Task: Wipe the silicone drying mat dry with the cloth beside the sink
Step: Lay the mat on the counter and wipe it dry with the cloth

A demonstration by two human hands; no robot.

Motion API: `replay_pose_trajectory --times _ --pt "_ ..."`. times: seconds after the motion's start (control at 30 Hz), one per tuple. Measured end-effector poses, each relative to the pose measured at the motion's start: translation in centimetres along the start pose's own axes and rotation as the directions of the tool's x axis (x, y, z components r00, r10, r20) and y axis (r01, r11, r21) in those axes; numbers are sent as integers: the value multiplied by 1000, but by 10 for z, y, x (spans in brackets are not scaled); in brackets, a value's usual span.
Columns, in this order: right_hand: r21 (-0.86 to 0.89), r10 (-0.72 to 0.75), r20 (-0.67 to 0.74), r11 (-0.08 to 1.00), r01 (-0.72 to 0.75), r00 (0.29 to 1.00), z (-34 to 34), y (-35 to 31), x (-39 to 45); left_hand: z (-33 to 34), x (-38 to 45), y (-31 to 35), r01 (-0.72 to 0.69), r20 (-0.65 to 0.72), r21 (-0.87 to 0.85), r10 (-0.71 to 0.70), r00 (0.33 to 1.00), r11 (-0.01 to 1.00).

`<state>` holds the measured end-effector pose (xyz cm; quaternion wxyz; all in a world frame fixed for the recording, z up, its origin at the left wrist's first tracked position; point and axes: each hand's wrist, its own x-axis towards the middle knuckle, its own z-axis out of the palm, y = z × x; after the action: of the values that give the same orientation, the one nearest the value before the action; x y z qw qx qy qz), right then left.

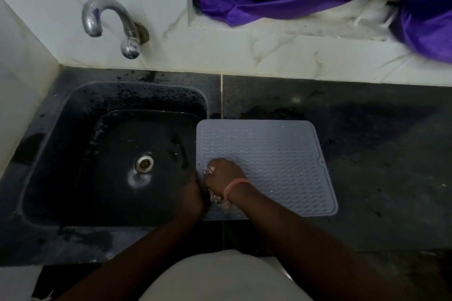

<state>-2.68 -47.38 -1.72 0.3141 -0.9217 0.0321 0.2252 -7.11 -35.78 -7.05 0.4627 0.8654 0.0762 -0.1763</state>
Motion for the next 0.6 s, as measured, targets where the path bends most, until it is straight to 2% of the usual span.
replay_pose_trajectory --times 0.03,0.13,0.33,0.47,0.53,0.6 --pt "-29 3 3 1000 -3 1000 -4 4 0 -1 0 2 -6 -30 -26 5 1000 1000" --pt "-76 71 -31 994 -74 997 -20 29 -2 -4 -4 7 15 23 -99 -13 1000 995" --pt "-19 275 -205 958 -285 939 -66 101 -20 -4 -6 10 24 27 -249 -17 999 968" --pt "25 271 -273 961 -274 923 -66 114 -29 -3 -6 9 36 55 -333 -18 998 942" --pt "2 271 -266 960 -281 925 -57 104 -28 -7 -3 7 119 74 -466 -95 993 877" --pt "10 272 -292 959 -282 917 -47 91 -26 -16 4 10 221 72 -614 -226 972 758"
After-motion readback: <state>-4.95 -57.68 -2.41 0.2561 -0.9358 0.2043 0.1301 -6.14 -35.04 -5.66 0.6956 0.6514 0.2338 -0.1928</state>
